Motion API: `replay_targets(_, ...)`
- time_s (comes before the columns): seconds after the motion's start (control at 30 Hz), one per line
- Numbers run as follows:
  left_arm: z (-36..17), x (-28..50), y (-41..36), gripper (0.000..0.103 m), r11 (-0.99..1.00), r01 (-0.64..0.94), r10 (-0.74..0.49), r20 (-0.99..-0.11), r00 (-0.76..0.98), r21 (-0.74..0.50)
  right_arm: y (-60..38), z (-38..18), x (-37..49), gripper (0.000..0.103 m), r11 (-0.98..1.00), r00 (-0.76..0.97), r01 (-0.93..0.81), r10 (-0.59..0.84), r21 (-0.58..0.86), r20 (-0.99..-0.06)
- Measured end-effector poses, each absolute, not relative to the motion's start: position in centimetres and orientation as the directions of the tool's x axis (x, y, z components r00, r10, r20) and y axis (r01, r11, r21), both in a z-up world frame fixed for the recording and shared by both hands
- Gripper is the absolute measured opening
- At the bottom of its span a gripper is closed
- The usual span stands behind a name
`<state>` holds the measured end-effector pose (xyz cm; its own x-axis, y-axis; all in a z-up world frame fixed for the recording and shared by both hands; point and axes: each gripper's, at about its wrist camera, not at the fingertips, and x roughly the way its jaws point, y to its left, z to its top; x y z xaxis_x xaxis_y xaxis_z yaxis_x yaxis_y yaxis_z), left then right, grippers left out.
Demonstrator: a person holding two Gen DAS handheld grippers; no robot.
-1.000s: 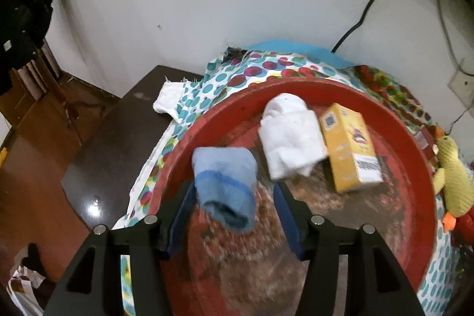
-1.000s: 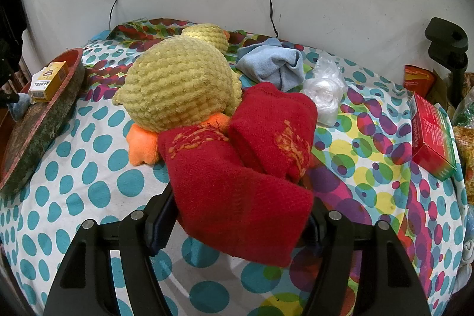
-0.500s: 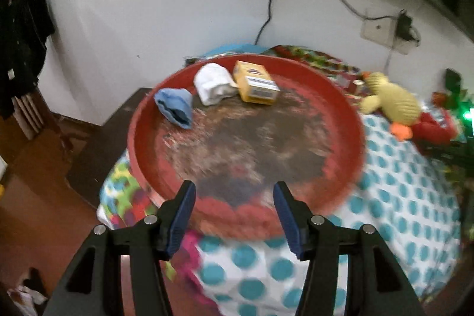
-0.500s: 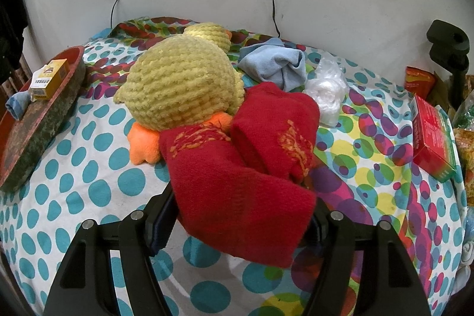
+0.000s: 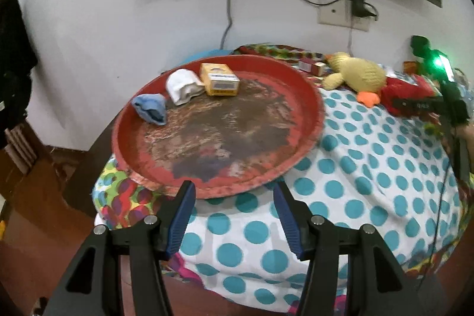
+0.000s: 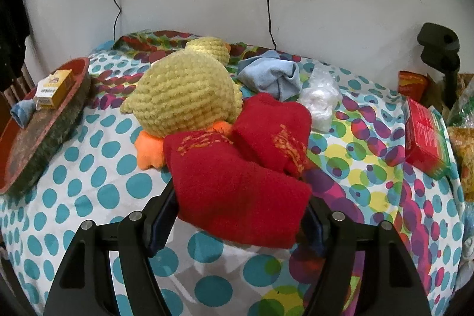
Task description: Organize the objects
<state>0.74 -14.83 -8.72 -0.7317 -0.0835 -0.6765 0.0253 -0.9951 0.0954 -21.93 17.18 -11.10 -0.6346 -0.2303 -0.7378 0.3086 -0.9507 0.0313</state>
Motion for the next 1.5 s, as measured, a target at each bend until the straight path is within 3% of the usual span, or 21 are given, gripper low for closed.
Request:
replay_targets(0.07,-8.8,0.8,-14.5,0.056,-0.995,0.010,-0.072,-0.680,-0.729,0.095,17.1,-11.0,-21.9,0.072,-0.952,-0.635,0.302,-0.236,0.045,-0.735)
replay_targets(0.13,-8.9,0.8,-14.4,0.056,-0.996,0.000,-0.058,-0.687,-0.724,0.084,17.1,-11.0,-21.9,0.079,-0.955,-0.642,0.294,-0.235,0.049,-0.730)
replay_targets(0.23,-9.3,0.7,-14.5,0.056,-0.996,0.002,-0.060,-0.698,-0.713,0.084,17.2,-10.9,-21.9,0.079,-0.960,-0.649,0.275,-0.222,0.047,-0.728)
replay_targets(0.43,-9.8,0.5,-15.5,0.056,-1.000,0.018,-0.023,-0.719,-0.695,0.015,16.2,-10.9,-21.2,0.054,-0.965,-0.659,0.263,-0.178,-0.002,-0.730)
replay_targets(0.6,-9.8,0.6,-15.4,0.056,-0.999,0.027,-0.047,-0.719,-0.694,0.039,15.4,-10.9,-20.4,0.042,-0.969,-0.666,0.242,-0.133,-0.044,-0.734)
replay_targets(0.8,-9.5,0.7,-16.5,0.056,-0.998,0.049,-0.013,-0.720,-0.694,-0.029,15.9,-10.2,-19.4,0.033,-0.978,-0.652,0.207,-0.166,0.037,-0.740)
replay_targets(1.5,-9.7,0.8,-15.8,0.056,-0.999,0.049,-0.032,-0.732,-0.681,-0.002,14.5,-7.5,-14.6,0.031,-0.962,-0.628,0.252,-0.245,0.105,-0.739)
